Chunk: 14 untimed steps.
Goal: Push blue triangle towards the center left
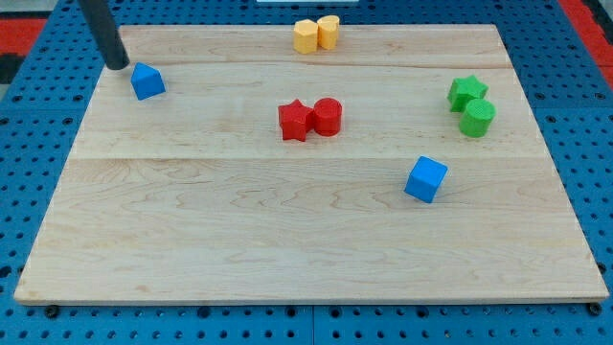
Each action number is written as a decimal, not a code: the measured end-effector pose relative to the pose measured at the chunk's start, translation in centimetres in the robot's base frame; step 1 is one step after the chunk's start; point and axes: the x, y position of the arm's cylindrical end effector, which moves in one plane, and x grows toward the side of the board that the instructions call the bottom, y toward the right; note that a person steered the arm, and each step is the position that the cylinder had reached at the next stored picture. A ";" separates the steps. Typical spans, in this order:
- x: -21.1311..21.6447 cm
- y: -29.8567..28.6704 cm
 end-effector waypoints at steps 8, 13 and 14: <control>5.5 5.9; 10.3 6.7; 10.6 6.1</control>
